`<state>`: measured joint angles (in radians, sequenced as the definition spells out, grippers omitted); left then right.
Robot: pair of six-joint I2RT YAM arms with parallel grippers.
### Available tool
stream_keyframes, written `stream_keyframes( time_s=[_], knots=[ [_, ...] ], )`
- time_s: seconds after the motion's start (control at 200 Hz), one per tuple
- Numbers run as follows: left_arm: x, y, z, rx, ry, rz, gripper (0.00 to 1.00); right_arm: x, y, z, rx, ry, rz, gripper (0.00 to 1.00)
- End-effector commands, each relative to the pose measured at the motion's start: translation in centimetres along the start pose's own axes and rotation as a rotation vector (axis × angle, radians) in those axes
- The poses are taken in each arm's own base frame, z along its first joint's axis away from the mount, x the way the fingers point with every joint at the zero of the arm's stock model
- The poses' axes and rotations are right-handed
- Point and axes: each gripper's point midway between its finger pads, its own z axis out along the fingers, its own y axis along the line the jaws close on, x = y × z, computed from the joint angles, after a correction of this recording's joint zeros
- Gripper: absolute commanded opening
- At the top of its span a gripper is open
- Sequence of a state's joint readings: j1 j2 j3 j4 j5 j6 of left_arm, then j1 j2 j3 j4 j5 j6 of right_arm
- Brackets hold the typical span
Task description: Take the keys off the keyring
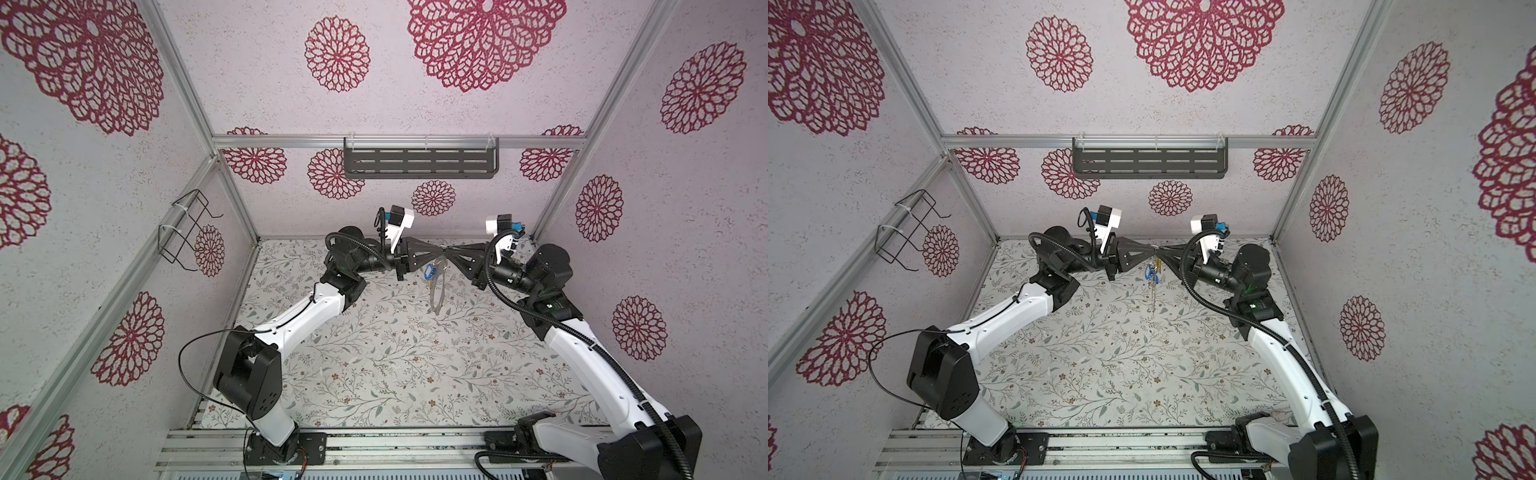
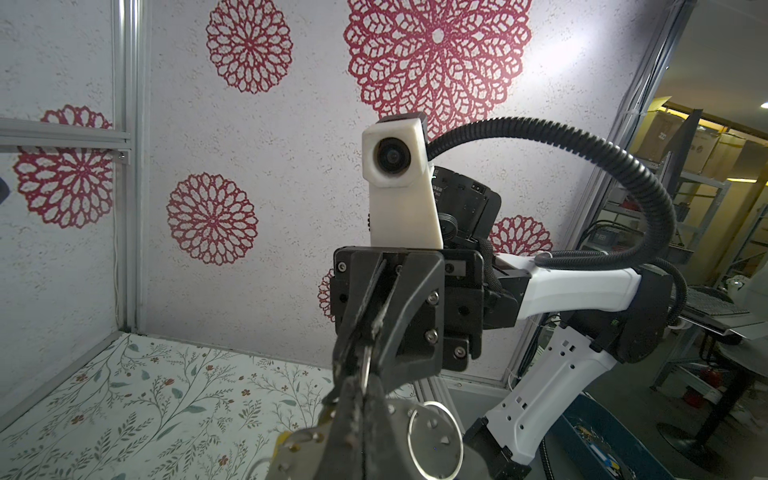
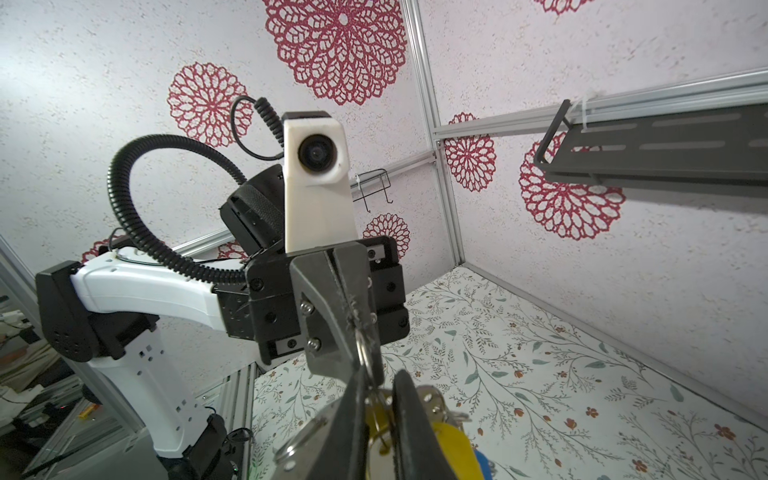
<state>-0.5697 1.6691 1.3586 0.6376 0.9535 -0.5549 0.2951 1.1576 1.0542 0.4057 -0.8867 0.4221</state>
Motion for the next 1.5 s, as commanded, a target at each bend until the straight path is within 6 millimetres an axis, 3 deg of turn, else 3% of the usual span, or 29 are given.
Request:
stream_keyframes(
  time_s=[0.0,0.075,0.265,0.38,0.43,0.52,0.625,0.776,0.956,1.091,1.491],
  knots=[
    [-1.4,-0.6,0.1,0.022,-0.023,0.045,0.0,-1.2,0.8,0.1,-0.023,-0.029,-0.037,0.06],
    [-1.2,-0.5,0.1,0.02,-0.02,0.044,0.0,-1.2,0.9,0.2,-0.025,-0.027,-0.035,0.0],
    [-0.3,0.3,-0.2,-0.001,0.01,0.041,0.0,-0.8,0.4,0.2,0.018,0.002,-0.046,0.0],
    [1.3,1.8,-1.6,-0.095,0.096,0.065,0.27,0.9,-1.4,0.1,0.153,0.104,-0.113,0.0],
    [3.0,2.6,-2.7,-0.171,0.188,0.109,0.39,2.3,-2.2,0.1,0.227,0.177,-0.175,0.0],
    [6.7,2.7,-4.5,-0.243,0.405,0.256,0.45,5.6,-3.6,0.3,0.338,0.344,-0.309,0.0],
    [9.1,2.9,-6.3,-0.267,0.569,0.321,0.45,7.8,-4.8,0.2,0.414,0.461,-0.431,0.0],
    [10.7,2.9,-7.2,-0.252,0.656,0.309,0.44,8.5,-5.2,-0.1,0.447,0.469,-0.584,0.0],
    [11.2,2.5,-6.2,-0.2,0.646,0.296,0.41,8.3,-3.5,0.5,0.377,0.431,-0.611,0.0],
    [11.5,2.7,-5.4,-0.18,0.649,0.3,0.31,8.7,-2.8,0.8,0.343,0.435,-0.598,0.0],
    [11.4,2.8,-3.7,-0.148,0.631,0.305,0.26,8.9,-1.9,1.3,0.29,0.425,-0.564,0.0]
  ],
)
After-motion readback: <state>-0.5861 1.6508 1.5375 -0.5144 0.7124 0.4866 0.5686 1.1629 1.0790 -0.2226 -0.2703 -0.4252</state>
